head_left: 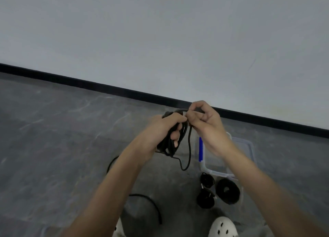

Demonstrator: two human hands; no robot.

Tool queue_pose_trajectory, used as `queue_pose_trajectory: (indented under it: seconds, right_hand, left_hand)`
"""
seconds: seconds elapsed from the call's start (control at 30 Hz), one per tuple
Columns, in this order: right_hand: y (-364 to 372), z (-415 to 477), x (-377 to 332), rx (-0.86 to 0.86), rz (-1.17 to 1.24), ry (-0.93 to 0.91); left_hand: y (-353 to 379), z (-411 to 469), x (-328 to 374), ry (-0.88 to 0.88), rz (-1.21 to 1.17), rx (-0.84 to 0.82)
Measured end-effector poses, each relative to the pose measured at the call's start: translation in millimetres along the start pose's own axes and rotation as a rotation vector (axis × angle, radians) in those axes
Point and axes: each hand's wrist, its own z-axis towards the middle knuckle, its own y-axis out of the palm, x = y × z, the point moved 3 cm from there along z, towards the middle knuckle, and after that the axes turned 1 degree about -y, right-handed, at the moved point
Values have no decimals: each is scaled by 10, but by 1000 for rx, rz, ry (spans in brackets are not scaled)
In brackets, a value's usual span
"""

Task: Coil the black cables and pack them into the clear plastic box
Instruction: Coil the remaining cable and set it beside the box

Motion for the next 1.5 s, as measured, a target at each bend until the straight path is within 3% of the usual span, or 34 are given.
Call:
queue_pose_trajectory:
  seconds: [0.17, 0.5, 0.7, 0.87, 1.03, 1.3, 1.5]
  right_hand:
    - [-140, 17, -143, 2, -73, -6]
    - [-539, -65, -76, 47, 5, 14]
    - [-516, -120, -146, 97, -111, -82]
    - [-555, -146, -202, 104, -135, -107]
    - [-634, -110, -147, 136, -194, -27]
    - [-520, -93, -26, -70, -250, 199]
    - [-352, -70, 58, 11, -170, 201]
  left_hand:
    - [130, 55, 71, 70, -43, -23]
    - [388, 256, -52, 93, -185, -115]
    - [396, 304, -108, 109, -597, -198]
    - [449, 289, -57, 127, -636, -253]
    - [519, 337, -97, 164, -554, -185]
    - [456, 288, 54, 249, -607, -66]
    - [411, 304, 68, 337, -635, 72]
